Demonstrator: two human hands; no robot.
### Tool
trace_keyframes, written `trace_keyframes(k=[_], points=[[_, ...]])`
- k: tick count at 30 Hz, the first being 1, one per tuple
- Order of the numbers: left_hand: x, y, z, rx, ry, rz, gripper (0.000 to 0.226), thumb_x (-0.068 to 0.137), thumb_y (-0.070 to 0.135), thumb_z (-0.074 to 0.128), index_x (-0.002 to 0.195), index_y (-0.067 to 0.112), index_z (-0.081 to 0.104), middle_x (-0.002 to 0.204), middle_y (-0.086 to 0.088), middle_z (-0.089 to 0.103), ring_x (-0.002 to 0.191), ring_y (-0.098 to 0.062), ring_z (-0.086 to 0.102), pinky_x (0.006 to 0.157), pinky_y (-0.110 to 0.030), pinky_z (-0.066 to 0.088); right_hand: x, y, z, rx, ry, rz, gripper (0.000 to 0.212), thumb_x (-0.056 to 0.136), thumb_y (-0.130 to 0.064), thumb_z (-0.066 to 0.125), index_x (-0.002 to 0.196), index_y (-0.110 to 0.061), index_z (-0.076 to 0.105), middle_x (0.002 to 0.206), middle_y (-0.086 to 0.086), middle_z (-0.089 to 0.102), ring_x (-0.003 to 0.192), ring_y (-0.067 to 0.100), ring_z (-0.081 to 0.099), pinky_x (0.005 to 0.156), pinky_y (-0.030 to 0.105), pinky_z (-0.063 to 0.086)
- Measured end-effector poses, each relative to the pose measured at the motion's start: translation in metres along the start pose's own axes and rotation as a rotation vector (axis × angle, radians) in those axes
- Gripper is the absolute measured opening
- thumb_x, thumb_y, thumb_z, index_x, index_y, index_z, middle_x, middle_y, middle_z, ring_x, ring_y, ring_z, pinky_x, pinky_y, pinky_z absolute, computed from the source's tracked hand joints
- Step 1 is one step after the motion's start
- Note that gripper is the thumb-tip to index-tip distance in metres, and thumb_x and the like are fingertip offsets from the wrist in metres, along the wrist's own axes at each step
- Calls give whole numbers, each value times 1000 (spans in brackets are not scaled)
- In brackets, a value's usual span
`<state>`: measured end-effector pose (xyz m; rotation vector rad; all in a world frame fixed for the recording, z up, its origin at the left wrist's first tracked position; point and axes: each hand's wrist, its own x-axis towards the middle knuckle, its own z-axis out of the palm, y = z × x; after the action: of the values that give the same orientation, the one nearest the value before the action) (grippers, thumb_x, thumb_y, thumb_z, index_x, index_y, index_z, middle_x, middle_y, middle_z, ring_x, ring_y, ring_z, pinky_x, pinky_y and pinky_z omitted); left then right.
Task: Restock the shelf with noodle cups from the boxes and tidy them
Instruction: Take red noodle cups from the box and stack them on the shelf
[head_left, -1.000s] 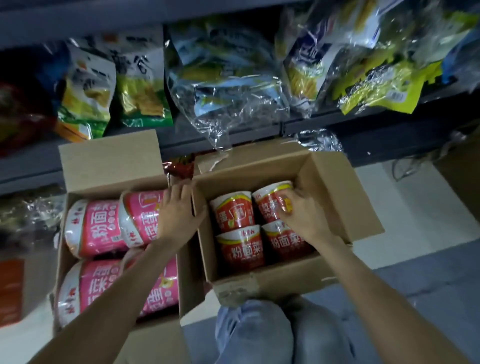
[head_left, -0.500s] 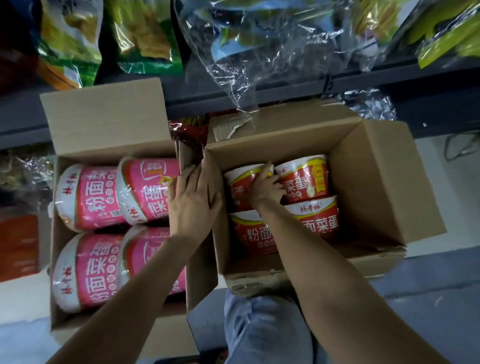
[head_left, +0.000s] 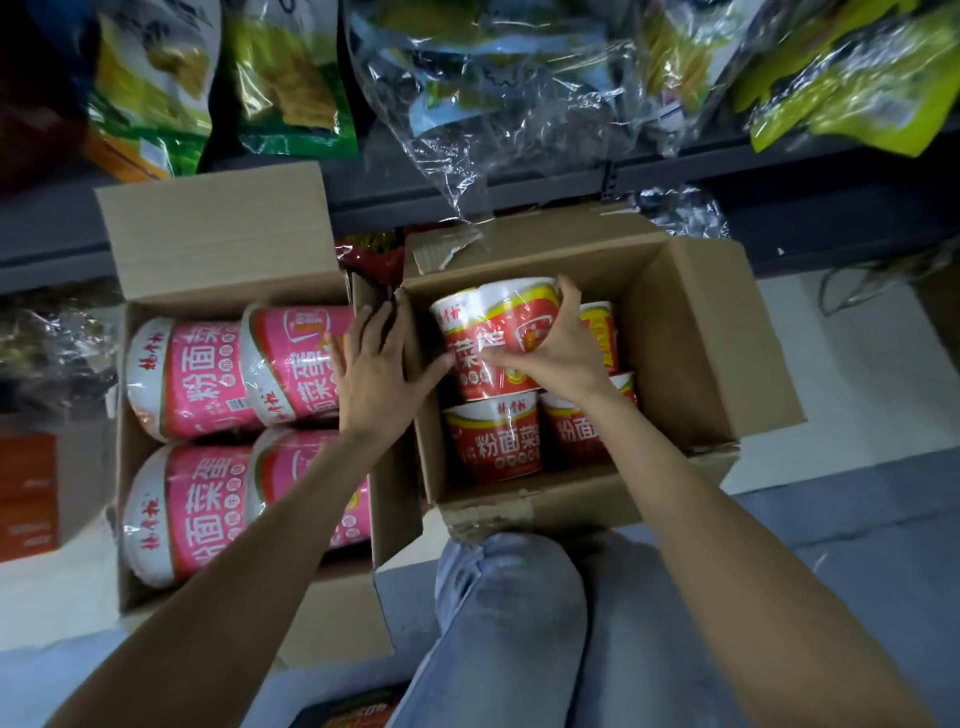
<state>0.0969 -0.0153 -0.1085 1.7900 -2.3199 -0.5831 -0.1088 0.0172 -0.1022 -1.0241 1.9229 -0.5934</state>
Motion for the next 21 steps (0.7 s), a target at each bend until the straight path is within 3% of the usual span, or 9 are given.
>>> trace_keyframes(k=[2,4,6,8,12,17,21], points=[[-3,13,-14,-330,-42,-80,102,69,78,42,149,16,24,152,-6,29,141,-20,19,117,-44,17,-19,-5,-16,116,-8,-75,124,54,-51,86,147,-32,7,138,2,48,122,18,51,102,43,45],[-7,24,-26,-756,-126,-181,116,60,75,58,151,17,15,151,-2,32,137,-10,28,113,-36,30,-36,-11,-21,166,-35,-162,122,55,-46,87,146,-31,8,138,0,47,119,10,50,101,38,47],[-11,29,-33,-1011,-176,-192,137,48,75,72,151,19,1,149,0,34,133,-9,37,101,-21,43,-49,-19,-18,211,-66,-232,119,59,-38,88,147,-32,8,142,0,42,120,8,48,100,34,47],[-13,30,-37,-1047,-121,-148,142,44,71,78,148,22,-5,146,2,35,129,-7,44,94,-17,46,-55,-25,-13,274,-72,-314,112,63,-33,87,146,-34,12,144,0,38,124,10,48,99,34,49],[-11,25,-54,-1069,-20,-104,131,46,60,84,139,38,-5,140,3,41,122,-2,49,90,-14,47,-58,-34,-9,344,-118,-391,101,71,-28,83,145,-35,14,148,1,34,129,10,45,99,31,49],[-8,20,-64,-993,29,-78,123,59,45,85,148,29,0,140,6,36,118,8,45,96,-13,44,-52,-43,-8,380,-165,-415,98,76,-24,79,147,-34,12,151,0,30,132,10,42,101,34,48],[-6,31,-64,-989,71,-71,121,58,42,86,147,28,5,137,9,41,119,5,47,93,-11,44,-53,-46,-8,401,-151,-442,105,76,-21,79,148,-35,4,152,-4,25,133,1,37,101,22,44]])
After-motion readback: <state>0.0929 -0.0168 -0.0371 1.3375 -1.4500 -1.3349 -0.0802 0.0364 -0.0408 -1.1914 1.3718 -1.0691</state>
